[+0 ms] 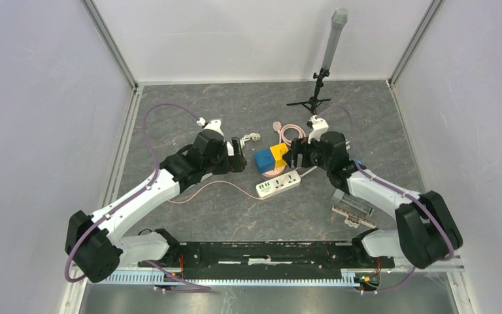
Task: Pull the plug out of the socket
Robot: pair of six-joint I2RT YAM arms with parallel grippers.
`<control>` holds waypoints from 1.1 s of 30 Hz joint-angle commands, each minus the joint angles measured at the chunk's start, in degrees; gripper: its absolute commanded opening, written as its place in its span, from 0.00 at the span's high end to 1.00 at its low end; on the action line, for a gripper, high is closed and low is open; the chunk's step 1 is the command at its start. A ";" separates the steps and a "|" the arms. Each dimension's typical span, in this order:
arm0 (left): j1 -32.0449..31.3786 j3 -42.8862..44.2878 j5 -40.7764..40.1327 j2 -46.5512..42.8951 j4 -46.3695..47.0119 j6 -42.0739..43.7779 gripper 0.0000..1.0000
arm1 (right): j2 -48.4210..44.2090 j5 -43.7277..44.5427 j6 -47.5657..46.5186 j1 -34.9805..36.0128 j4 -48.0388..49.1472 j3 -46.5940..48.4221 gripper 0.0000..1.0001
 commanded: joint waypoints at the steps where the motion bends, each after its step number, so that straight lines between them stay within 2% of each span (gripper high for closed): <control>1: 0.03 0.43 4.85 2.07 4.45 -4.50 0.00 | 5.86 7.08 0.39 1.61 -1.77 8.15 0.16; 6: 0.74 0.02 7.64 5.75 8.19 -6.82 0.00 | 8.92 6.68 4.55 3.59 6.19 6.34 0.25; 11: 4.46 0.84 12.23 8.60 9.70 -8.43 0.00 | 11.22 4.22 10.25 5.24 9.72 5.33 0.40; 16: 6.39 0.55 13.45 9.82 10.28 -8.55 0.00 | 11.42 6.19 17.81 8.07 3.32 5.51 0.48; 22: 6.53 -0.59 14.21 11.95 12.38 -8.90 0.00 | 11.17 9.20 21.75 12.88 2.39 5.20 0.48; 24: 6.60 -0.10 14.28 13.39 12.17 -8.90 0.00 | 10.54 10.67 19.06 13.06 1.39 6.61 0.42; 26: 6.53 0.58 14.36 14.75 11.35 -8.60 0.02 | 8.55 13.70 12.76 12.55 -0.02 8.47 0.31; 30: 6.62 1.69 13.98 16.24 10.03 -7.77 0.04 | 4.63 13.54 -8.84 11.61 -2.30 14.61 0.13; 31: 6.62 1.78 13.73 16.42 10.01 -7.59 0.04 | 4.19 11.84 -14.93 11.52 -3.38 16.34 0.09; 33: 6.62 2.02 13.56 16.74 10.14 -7.49 0.04 | 4.08 3.03 -26.52 11.26 -6.08 19.06 0.07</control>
